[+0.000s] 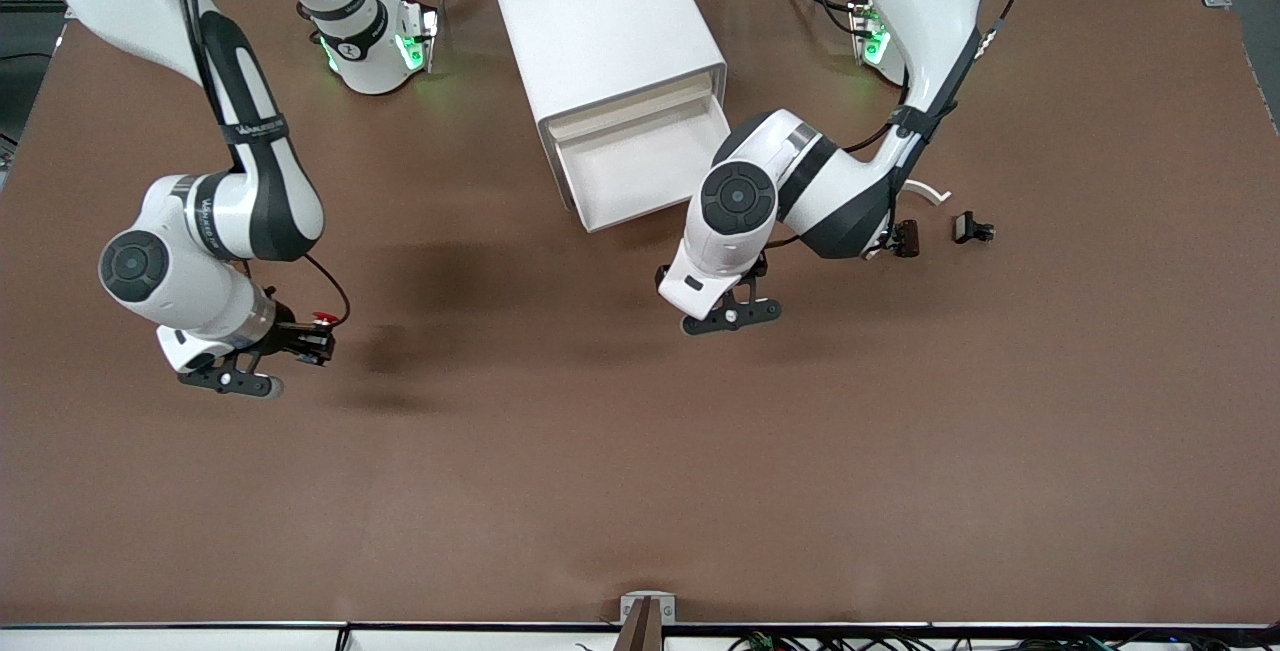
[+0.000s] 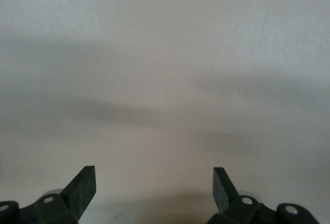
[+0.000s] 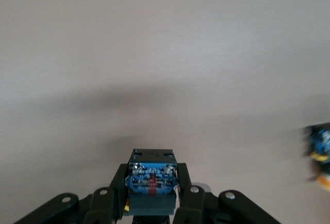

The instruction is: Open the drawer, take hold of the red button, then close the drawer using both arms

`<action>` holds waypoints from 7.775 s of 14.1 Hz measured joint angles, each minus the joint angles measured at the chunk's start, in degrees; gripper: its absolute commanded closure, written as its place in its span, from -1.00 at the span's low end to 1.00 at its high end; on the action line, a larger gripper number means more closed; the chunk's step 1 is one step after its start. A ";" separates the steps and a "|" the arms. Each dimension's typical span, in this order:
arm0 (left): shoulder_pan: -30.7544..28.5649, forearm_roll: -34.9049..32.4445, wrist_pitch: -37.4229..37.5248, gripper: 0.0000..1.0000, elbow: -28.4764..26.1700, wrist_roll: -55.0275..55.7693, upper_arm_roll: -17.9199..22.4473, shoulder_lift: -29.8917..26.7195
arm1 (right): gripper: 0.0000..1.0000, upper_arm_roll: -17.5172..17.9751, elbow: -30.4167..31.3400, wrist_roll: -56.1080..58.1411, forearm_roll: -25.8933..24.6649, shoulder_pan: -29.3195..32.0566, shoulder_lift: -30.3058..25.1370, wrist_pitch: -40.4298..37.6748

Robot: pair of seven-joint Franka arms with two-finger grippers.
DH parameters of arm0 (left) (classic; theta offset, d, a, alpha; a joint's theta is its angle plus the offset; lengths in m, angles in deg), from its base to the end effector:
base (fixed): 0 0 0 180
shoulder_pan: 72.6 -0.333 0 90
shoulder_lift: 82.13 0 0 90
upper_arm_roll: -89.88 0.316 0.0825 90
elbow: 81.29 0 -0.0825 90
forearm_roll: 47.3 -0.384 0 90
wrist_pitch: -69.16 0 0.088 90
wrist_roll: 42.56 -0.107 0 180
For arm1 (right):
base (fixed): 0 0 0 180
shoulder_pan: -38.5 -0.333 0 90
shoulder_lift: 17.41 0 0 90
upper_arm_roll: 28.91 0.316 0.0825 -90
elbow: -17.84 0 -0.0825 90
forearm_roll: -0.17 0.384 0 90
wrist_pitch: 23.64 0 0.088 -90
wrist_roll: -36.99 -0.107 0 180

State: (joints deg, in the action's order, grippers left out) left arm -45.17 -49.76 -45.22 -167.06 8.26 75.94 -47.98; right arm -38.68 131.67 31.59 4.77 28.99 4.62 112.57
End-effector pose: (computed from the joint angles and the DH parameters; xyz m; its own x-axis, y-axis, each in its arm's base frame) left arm 0.5423 -0.4381 0.3226 0.9758 0.1783 -0.1265 0.1797 -0.9837 -0.0001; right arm 0.6106 0.0018 0.2736 0.9896 -0.1433 0.0138 -0.1433 -0.9897 0.0061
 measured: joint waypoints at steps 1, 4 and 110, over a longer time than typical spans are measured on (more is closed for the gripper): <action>0.26 0.59 0.00 -1.00 -0.02 0.00 -0.05 -0.01 | 1.00 0.01 1.66 2.08 -0.05 1.34 -0.02 2.13; 1.42 1.84 0.00 -1.00 -0.25 0.00 -0.13 -0.01 | 1.00 0.06 6.28 7.05 -0.14 3.64 -0.02 9.71; -27.43 2.68 15.65 -1.00 -13.48 -47.16 13.61 -38.21 | -1.00 3.64 -22.93 11.59 -2.84 11.90 -31.13 -57.39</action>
State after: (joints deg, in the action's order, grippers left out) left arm -72.60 -47.08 -29.57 -180.54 -38.90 89.55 -86.19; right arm -35.04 108.73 43.19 1.92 40.89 -26.51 55.18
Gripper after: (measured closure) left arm 0.000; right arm 0.000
